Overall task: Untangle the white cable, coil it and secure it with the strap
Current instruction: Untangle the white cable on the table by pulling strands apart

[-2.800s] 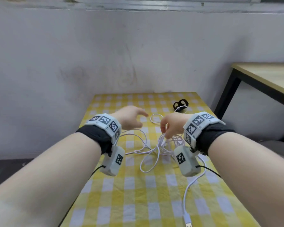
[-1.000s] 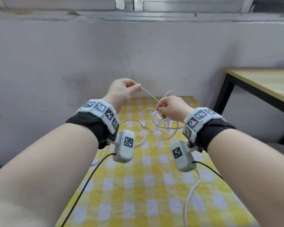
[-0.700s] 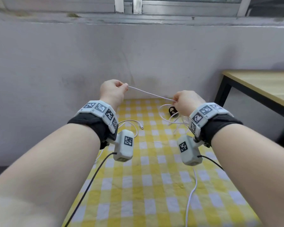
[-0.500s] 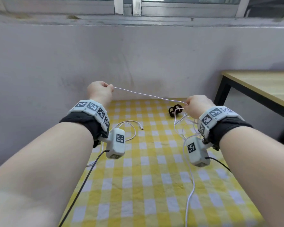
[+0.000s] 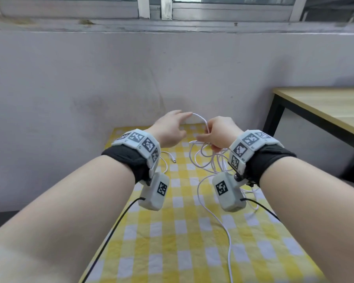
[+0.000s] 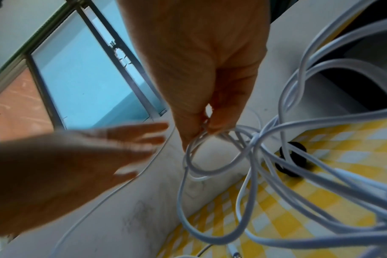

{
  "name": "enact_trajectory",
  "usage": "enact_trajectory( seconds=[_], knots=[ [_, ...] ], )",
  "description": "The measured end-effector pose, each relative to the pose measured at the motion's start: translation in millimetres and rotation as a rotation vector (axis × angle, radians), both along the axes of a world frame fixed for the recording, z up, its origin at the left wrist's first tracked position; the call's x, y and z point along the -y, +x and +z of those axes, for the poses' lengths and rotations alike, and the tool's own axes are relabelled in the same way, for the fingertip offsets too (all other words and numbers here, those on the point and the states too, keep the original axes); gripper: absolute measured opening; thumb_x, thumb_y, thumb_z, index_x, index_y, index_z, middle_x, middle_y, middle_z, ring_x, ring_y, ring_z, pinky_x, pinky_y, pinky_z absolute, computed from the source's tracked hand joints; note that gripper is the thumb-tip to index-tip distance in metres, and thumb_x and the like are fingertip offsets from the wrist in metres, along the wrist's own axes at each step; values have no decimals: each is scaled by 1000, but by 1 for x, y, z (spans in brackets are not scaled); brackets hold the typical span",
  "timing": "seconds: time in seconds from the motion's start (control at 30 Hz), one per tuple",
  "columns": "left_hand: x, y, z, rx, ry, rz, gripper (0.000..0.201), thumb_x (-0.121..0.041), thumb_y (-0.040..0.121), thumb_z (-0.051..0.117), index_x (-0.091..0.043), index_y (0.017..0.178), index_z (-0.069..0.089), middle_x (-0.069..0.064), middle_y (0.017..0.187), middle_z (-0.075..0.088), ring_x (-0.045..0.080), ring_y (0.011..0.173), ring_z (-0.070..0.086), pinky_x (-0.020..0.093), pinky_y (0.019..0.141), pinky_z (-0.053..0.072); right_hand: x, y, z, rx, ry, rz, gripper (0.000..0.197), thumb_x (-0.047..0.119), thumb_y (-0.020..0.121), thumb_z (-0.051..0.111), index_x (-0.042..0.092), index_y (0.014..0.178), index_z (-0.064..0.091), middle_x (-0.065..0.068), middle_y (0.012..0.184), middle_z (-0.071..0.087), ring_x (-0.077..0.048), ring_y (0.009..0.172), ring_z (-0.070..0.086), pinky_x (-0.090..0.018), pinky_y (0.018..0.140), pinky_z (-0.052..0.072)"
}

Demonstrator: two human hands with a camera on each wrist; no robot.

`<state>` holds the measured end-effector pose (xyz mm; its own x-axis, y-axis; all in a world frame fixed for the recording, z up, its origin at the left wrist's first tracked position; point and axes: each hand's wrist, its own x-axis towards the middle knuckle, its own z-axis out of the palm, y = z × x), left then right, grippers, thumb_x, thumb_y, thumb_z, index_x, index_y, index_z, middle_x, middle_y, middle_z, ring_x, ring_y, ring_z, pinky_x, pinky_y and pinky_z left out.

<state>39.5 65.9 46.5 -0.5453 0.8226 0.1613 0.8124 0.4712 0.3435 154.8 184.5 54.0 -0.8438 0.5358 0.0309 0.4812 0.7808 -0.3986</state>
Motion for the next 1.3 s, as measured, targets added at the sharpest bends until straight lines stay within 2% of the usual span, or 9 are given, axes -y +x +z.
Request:
enact_trajectory(
  seconds=[0.17, 0.33, 0.53, 0.63, 0.77, 0.93, 1.07, 1.2, 1.3],
  knots=[
    [-14, 27, 7, -8, 114, -213, 54, -4, 85, 51, -18, 138, 46, 4, 142, 46, 18, 134, 38, 18, 103, 25, 12, -8, 0, 93, 275, 85, 34, 38, 86, 59, 11, 67, 49, 2, 60, 51, -23, 72, 56, -28, 68, 44],
    [-12, 26, 11, 43, 91, -52, 31, -18, 86, 54, -16, 116, 59, 5, 109, 64, 20, 103, 55, 24, 79, 38, 8, -6, -1, 36, 207, 42, 31, 50, 77, 67, 19, 77, 60, 0, 76, 57, -24, 84, 60, -27, 67, 41],
    [1, 8, 20, 122, 309, 70, 26, -32, 89, 60, -11, 72, 59, -4, 55, 45, 12, 56, 42, 22, 52, 33, -13, 0, 5, 131, 383, -233, 60, 79, 71, 52, 20, 79, 59, 0, 79, 55, -22, 78, 52, -26, 62, 35],
    [4, -2, 20, 103, 393, 175, 26, -27, 89, 58, -10, 71, 56, -4, 53, 40, 20, 64, 43, 25, 60, 31, -13, 2, 9, 105, 322, -274, 61, 77, 72, 52, 17, 79, 58, 0, 71, 50, -23, 74, 51, -25, 58, 32],
    [9, -10, 15, 70, 393, 290, 26, -26, 91, 56, -10, 71, 56, 0, 56, 44, 31, 83, 58, 30, 69, 39, -13, 2, 10, -41, 182, -191, 43, 54, 77, 67, 14, 93, 64, -8, 93, 63, -28, 82, 55, -29, 68, 41],
    [21, -18, 11, 53, 219, 388, 24, -26, 92, 51, -8, 80, 64, 15, 84, 63, 34, 95, 59, 31, 76, 43, -13, -1, 3, -242, -7, -94, 30, 29, 76, 72, 21, 96, 52, -1, 82, 58, -27, 85, 59, -43, 87, 50],
    [22, -17, 10, 56, -10, 314, 26, -19, 91, 46, -6, 93, 69, 9, 89, 66, 30, 95, 61, 30, 75, 44, -9, -1, 3, -286, 37, -71, 17, 16, 74, 67, 19, 87, 55, 2, 74, 56, -26, 81, 57, -42, 85, 50],
    [9, 1, 8, 211, 100, 112, 26, -10, 90, 50, -14, 111, 64, 2, 83, 65, 17, 76, 60, 26, 81, 51, -3, -5, 3, -302, 24, -10, 16, 15, 71, 68, 22, 80, 56, 7, 69, 55, -25, 82, 62, -41, 84, 52],
    [-1, 10, 7, 261, 172, 35, 23, -10, 90, 53, -14, 111, 62, 1, 79, 62, 15, 61, 56, 13, 57, 46, 1, -9, 4, -286, -6, 67, 15, 13, 73, 64, 27, 74, 59, 11, 67, 58, -17, 75, 60, -40, 85, 53]
  ],
)
